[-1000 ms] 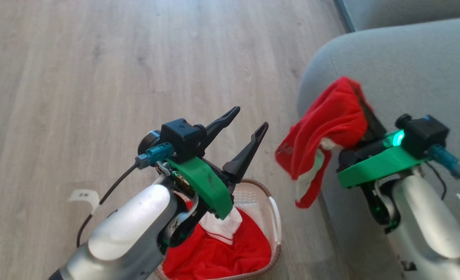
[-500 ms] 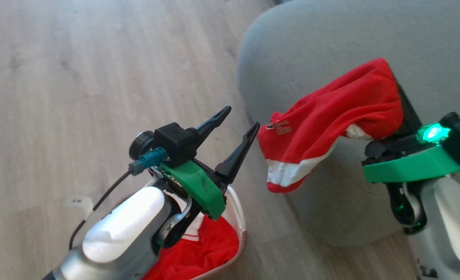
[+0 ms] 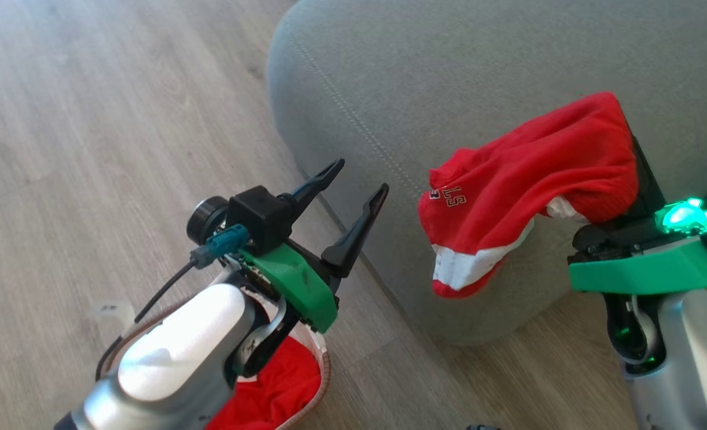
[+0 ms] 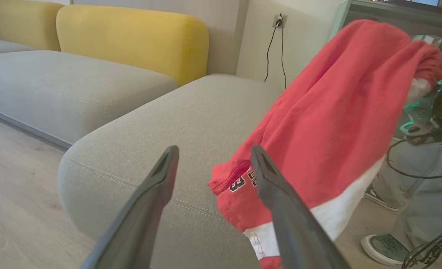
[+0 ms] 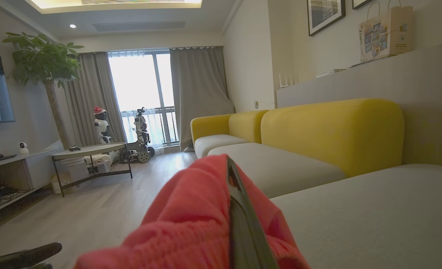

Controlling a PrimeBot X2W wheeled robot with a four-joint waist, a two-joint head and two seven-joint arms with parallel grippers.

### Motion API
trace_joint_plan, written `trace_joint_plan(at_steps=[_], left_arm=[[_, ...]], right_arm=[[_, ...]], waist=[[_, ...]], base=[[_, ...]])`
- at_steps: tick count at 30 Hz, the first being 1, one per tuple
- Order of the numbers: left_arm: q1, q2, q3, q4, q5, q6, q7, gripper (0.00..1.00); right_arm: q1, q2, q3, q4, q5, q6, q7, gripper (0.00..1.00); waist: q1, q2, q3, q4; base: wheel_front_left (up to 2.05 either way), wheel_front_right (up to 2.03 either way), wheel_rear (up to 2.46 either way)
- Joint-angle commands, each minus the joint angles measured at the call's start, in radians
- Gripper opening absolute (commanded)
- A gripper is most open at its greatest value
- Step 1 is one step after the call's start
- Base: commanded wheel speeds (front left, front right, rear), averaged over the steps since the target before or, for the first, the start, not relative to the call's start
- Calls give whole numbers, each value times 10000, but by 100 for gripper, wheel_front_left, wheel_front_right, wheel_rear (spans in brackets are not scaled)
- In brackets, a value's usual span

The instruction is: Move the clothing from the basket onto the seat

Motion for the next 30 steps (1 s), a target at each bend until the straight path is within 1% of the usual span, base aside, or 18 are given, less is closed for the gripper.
trace_joint_plan(at_steps=[1, 8, 11, 15, 21, 30], left_arm=[[-688, 255, 435, -282, 120, 34, -80, 100], [-827, 283, 374, -108, 237, -31, -199, 100], [-885, 322, 352, -79, 293, -29, -215, 100], [-1035, 316, 290, -108, 340, -58, -128, 100], [-1412, 342, 226, -203, 456, -127, 57, 100], [-2199, 537, 164, -594, 770, -228, 478, 100]], right_arm=[[-123, 31, 77, -471, 97, 71, -65, 0], [-421, -104, 80, -575, 151, 71, -65, 0], [-1010, -375, 308, -488, 149, 71, -65, 0], [-2066, -842, 514, -81, 304, 71, -65, 0], [-3905, -1720, 619, 1108, 722, 71, -65, 0], [-6255, -2846, -58, 3374, 1354, 71, -65, 0]], waist=[[0, -1, 119, -130], [0, -1, 363, -145], [0, -1, 544, -122], [0, -1, 894, 72], [0, -1, 1697, 539], [0, -1, 3243, 1293]], base=[[0, 0, 0], [0, 0, 0], [0, 0, 0], [0, 0, 0], [0, 0, 0], [0, 0, 0]])
